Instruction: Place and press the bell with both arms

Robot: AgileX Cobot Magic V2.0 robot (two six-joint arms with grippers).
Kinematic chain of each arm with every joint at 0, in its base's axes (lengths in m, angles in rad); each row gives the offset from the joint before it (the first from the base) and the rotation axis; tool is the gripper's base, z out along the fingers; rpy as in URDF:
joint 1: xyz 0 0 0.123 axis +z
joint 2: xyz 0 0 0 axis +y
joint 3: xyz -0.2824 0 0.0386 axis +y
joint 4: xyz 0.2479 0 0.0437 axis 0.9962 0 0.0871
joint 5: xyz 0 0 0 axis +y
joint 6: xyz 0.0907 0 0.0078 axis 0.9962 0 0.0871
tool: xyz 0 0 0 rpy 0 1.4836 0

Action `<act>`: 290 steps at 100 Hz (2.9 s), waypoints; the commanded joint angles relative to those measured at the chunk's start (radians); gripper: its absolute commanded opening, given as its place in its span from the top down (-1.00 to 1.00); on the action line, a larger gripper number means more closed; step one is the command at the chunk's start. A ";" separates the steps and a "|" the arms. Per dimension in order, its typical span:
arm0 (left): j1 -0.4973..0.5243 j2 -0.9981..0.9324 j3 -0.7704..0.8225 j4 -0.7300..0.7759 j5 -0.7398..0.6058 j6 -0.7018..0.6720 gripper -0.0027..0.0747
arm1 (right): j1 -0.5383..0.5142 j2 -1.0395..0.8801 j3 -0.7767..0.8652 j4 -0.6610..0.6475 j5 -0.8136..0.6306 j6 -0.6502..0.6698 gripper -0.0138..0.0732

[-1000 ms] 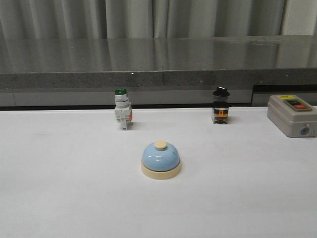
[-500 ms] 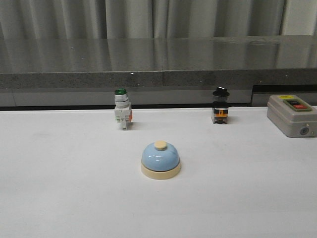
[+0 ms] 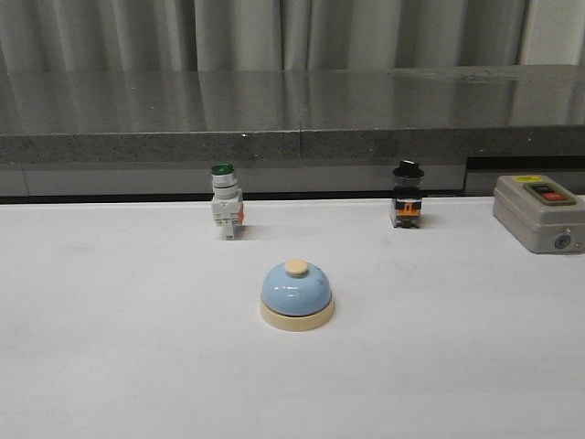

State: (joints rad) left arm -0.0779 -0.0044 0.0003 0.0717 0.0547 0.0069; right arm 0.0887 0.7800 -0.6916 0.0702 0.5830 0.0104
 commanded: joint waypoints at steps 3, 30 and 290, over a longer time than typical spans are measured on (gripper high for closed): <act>0.001 -0.031 0.041 -0.009 -0.075 -0.007 0.98 | -0.007 0.056 -0.036 0.056 -0.071 -0.010 0.82; 0.001 -0.031 0.041 -0.009 -0.075 -0.007 0.98 | 0.086 0.245 -0.079 0.090 -0.039 -0.010 0.82; 0.001 -0.031 0.041 -0.009 -0.075 -0.007 0.98 | 0.249 0.583 -0.490 -0.015 0.095 -0.010 0.82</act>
State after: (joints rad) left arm -0.0779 -0.0044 0.0003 0.0717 0.0568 0.0069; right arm 0.3920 1.4840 -1.2198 0.0619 0.7349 0.0104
